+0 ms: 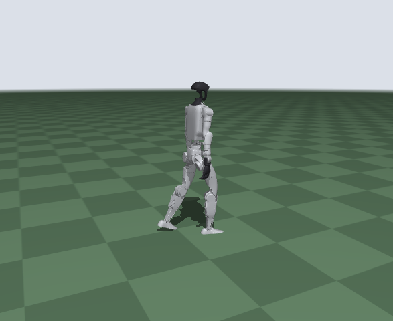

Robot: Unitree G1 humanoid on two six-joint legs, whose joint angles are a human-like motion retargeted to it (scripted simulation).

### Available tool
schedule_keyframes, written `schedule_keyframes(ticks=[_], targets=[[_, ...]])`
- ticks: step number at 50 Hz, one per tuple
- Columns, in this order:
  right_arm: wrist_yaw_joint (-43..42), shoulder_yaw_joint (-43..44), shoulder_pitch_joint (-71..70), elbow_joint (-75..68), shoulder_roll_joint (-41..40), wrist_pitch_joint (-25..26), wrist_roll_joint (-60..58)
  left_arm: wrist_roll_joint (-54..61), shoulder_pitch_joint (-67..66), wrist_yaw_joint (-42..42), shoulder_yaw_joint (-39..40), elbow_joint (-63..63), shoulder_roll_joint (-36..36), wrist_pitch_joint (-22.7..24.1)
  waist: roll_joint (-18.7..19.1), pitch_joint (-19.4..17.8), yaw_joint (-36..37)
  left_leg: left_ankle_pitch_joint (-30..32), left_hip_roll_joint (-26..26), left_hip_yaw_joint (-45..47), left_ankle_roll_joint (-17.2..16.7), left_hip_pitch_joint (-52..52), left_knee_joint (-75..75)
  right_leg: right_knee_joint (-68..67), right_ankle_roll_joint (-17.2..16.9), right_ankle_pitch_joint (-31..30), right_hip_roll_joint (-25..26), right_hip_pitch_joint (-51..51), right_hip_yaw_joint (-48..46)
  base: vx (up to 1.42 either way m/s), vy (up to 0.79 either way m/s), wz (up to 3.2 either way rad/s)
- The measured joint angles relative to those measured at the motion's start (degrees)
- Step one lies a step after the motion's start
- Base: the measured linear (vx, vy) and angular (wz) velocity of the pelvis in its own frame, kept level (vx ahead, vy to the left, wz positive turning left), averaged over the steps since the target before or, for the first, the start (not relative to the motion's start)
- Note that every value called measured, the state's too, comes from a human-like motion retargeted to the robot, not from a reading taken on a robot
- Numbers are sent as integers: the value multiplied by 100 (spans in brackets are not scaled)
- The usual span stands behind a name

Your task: Walk run

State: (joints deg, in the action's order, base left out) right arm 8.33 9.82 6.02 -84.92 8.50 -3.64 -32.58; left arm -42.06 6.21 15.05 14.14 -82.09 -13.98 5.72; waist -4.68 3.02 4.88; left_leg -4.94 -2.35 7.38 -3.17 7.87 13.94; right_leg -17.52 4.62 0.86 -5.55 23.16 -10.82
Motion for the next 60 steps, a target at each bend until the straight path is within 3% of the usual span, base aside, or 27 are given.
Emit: schedule_keyframes(ticks=[3,5,8,10,14,20,24,30,35,40,42,45,48,53,60], targets=[[-138,-60,-126,39,-74,193,36,-102,-622,-136,284,-73,95,-2,-237,-60,29,1161,68,423,6,-282,1182,327,-59,232,-311,-683,-263,60,-10,24],[-199,-70,-175,172,-86,226,71,-73,-888,-157,318,-184,114,-30,-413,-120,125,1365,-7,500,6,-673,2187,495,-127,334,-472,-1006,-247,80,-16,26],[-173,-96,-318,367,-41,231,45,-195,-1147,-199,439,-387,169,-153,-536,-208,295,718,360,961,205,-1299,3320,688,-203,473,-619,-1397,-477,55,-6,23],[-198,-144,-490,421,-2,260,-6,-261,-1289,-248,556,-526,217,-245,-516,-242,391,287,605,1144,127,-1705,3582,841,-229,529,-534,-1595,-482,38,-2,0],[-192,-262,-796,509,-1,252,18,-287,-1544,-274,669,-759,255,-374,-351,-237,575,-5,656,1027,69,-2441,3056,1145,-196,639,-234,-1951,-556,46,-4,-19],[-39,-370,-1021,868,-70,85,118,-418,-1634,-240,673,-957,283,-607,-36,-339,886,22,501,535,172,-3150,776,1525,-218,924,297,-2635,-615,46,1,-18],[4,-466,-1084,895,-59,25,72,-471,-1547,-107,641,-811,344,-574,33,-389,1134,215,313,16,-178,-3486,-161,1595,-358,1077,399,-2983,-562,47,7,-39],[400,-515,-930,812,38,73,-235,-349,-1317,-28,490,-610,410,-517,85,-292,1239,399,316,346,260,-3607,34,1432,-759,1203,346,-3275,-490,56,17,-22],[641,-348,-502,566,121,102,-659,-367,-1156,-90,433,-535,392,-595,50,-109,1531,451,501,531,436,-3446,630,906,-1441,638,3,-3411,-178,71,23,-80],[485,-96,97,506,207,190,-416,-36,-867,-254,58,-574,320,-556,414,194,1416,-15,678,514,771,-2728,357,-769,-1823,-1140,10,-2923,-127,73,25,-25],[503,-69,186,538,245,179,-407,40,-714,-198,-3,-542,284,-527,534,218,1320,-168,794,541,785,-2546,320,-1619,-1794,-1321,-6,-2510,-152,49,15,-43],[479,-30,207,534,287,208,-405,100,-293,-162,-114,-452,139,-442,610,151,1170,-378,869,724,819,-2220,173,-2972,-1511,-798,-367,-1532,-351,41,8,-51],[399,68,220,429,261,248,-351,125,79,-227,-334,-355,-1,-321,549,56,897,-419,687,654,856,-1968,-70,-3129,-1296,-355,-568,-805,-620,41,5,31],[512,130,309,340,227,277,-320,173,540,-157,-508,-52,-78,-104,360,-45,435,-557,301,481,858,-1558,-412,-1389,-851,46,-400,-16,-687,44,1,52],[560,178,333,186,127,267,-339,301,729,40,-569,400,-75,196,174,-167,220,-889,45,317,736,-776,-726,976,-241,370,165,459,144,59,-8,32]])
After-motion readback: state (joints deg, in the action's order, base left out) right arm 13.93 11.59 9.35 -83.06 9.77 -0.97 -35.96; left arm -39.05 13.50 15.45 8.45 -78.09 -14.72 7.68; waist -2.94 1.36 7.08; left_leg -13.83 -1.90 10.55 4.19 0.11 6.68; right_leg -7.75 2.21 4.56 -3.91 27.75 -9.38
